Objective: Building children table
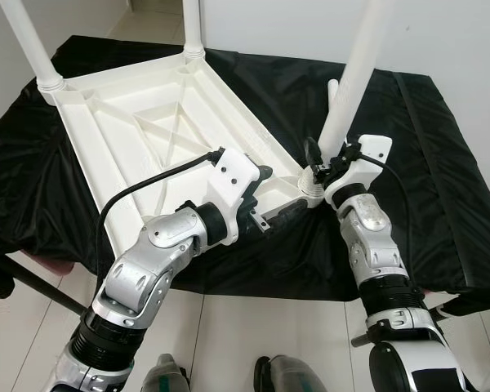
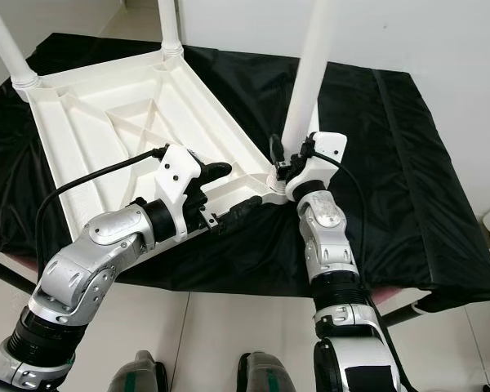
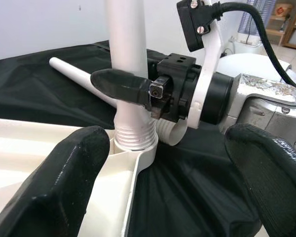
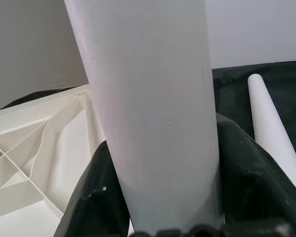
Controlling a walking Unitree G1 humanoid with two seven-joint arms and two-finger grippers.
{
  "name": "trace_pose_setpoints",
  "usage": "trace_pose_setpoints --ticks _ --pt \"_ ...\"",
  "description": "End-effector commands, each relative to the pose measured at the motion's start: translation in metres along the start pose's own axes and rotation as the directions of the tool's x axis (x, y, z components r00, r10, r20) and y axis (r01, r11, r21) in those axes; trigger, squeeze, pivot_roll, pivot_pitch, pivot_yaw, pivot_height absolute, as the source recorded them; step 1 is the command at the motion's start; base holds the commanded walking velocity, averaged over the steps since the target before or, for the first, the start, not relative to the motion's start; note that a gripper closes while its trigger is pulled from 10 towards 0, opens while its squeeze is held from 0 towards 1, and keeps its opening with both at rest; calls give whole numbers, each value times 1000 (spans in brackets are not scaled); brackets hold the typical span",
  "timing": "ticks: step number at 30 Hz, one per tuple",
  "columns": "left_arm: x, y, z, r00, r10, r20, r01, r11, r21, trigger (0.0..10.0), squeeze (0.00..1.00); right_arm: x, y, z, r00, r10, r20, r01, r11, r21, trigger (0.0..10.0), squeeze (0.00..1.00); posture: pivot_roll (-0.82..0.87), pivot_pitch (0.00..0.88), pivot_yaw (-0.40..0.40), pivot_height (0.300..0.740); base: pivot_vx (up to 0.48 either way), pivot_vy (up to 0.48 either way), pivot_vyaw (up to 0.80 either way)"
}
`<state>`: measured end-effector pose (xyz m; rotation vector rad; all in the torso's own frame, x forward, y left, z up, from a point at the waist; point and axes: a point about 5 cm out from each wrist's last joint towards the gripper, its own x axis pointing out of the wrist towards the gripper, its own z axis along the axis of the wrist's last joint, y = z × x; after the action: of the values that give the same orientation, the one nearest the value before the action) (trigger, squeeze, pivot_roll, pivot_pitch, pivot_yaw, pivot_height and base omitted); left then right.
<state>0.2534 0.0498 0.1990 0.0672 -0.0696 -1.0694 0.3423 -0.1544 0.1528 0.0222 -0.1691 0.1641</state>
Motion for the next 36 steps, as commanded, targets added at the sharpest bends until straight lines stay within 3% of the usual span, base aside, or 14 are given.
trace_pose_setpoints --ticks 1,7,13,16,32,36 --pt "0 -2 -2 1000 -16 -18 16 1000 -4 10000 0 -22 -4 -50 970 -44 -238 58 997 53 10000 0 -28 74 -1 740 0 0 0" --pt "-1 -3 -2 1000 -17 -18 17 1000 -7 10000 0 -24 1 -51 975 -42 -217 50 998 33 10000 0 -25 76 -2 740 0 0 0" --pt "-1 -4 -2 1000 -15 -20 15 1000 -10 10000 0 -33 10 -48 989 -17 -145 31 995 92 10000 0 -23 80 -4 740 0 0 0" --pt "-1 -4 -2 1000 -13 -20 13 1000 -10 10000 0 -36 12 -45 993 -9 -117 18 997 79 10000 0 -24 80 -4 740 0 0 0" --pt "-1 -4 -2 1000 -18 -20 18 1000 -12 10000 0 -45 11 -50 992 -23 -122 29 999 46 10000 0 -25 81 -2 740 0 0 0" --pt "-1 -4 -2 1000 -16 -21 16 1000 -12 10000 0 -44 17 -50 985 -86 -150 88 996 9 10000 0 -23 77 -6 740 0 0 0"
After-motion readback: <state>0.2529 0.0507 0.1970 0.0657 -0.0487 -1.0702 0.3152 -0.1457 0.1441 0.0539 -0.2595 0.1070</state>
